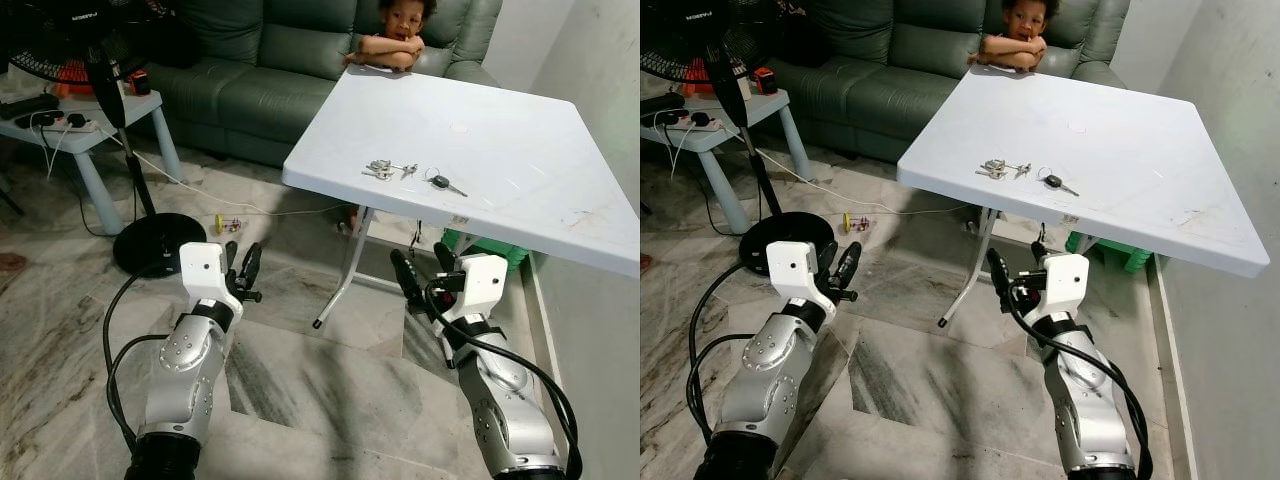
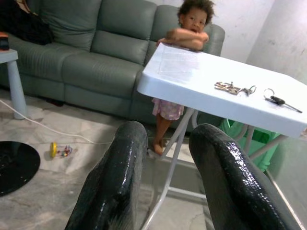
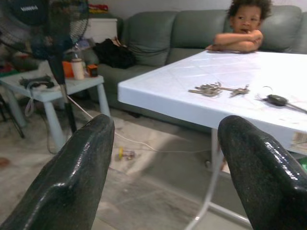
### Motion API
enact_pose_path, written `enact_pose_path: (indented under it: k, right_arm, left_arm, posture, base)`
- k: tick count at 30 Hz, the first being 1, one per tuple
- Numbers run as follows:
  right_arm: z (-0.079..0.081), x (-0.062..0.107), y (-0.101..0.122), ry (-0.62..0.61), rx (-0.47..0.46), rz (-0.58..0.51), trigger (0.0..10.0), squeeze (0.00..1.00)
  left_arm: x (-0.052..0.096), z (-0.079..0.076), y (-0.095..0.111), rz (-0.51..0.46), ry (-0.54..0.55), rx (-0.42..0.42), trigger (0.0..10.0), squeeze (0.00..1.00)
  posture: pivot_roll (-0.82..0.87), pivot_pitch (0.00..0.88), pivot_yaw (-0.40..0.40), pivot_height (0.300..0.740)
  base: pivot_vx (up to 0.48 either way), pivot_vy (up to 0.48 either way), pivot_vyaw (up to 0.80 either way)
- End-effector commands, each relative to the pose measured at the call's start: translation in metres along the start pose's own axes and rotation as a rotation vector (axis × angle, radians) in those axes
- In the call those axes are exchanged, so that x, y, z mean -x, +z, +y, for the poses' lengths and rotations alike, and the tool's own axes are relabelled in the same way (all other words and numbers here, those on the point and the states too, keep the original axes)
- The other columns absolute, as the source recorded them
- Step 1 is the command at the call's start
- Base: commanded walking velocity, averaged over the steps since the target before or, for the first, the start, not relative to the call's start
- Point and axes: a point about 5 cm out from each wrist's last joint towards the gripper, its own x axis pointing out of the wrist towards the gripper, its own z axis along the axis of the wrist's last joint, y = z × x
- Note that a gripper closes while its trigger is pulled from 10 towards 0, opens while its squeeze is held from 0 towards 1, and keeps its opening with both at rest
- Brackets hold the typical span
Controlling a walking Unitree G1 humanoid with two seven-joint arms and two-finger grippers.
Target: Hang keys on a hook
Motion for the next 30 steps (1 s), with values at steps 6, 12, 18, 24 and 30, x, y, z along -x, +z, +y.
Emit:
enact_pose_path:
  k: [6, 12, 18, 24, 30]
  right_arm:
    - [-0.0029, -0.0011, 0.0053, -0.011, -0.001, -0.017, 10.0, 1.0]
    - [-0.0052, -0.0027, 0.0062, -0.024, 0.009, -0.023, 10.0, 0.0]
    - [-0.0034, -0.0052, 0.0057, -0.03, 0.027, -0.023, 10.0, 0.0]
    - [-0.0017, -0.0073, 0.0071, -0.031, 0.038, -0.028, 10.0, 0.0]
    - [-0.005, -0.0052, 0.0057, -0.037, 0.048, -0.023, 10.0, 0.0]
  left_arm:
    - [-0.0021, -0.0047, 0.0062, -0.022, -0.027, -0.03, 10.0, 0.0]
    - [-0.0027, 0.0009, 0.0081, -0.015, -0.013, -0.033, 10.0, 0.0]
    - [-0.0032, -0.0004, 0.0063, 0.005, -0.012, -0.031, 10.0, 0.0]
    - [-0.0049, -0.0028, 0.0044, 0.03, -0.027, -0.018, 10.0, 0.0]
    - [-0.0044, -0.0048, 0.0054, 0.025, -0.048, 0.0, 10.0, 0.0]
  posture:
    - [0.1, 0.0, -0.08, 0.74]
    - [0.1, 0.0, -0.073, 0.74]
    - [0.11, 0.0, -0.07, 0.74]
    - [0.1, 0.0, -0.071, 0.74]
    - [0.11, 0.0, -0.07, 0.74]
  base:
    - [0.0, 0.0, 0.0]
    - [0.0, 0.0, 0.0]
    - [0.0, 0.0, 0.0]
    - [0.0, 0.0, 0.0]
    - [0.143, 0.0, 0.0]
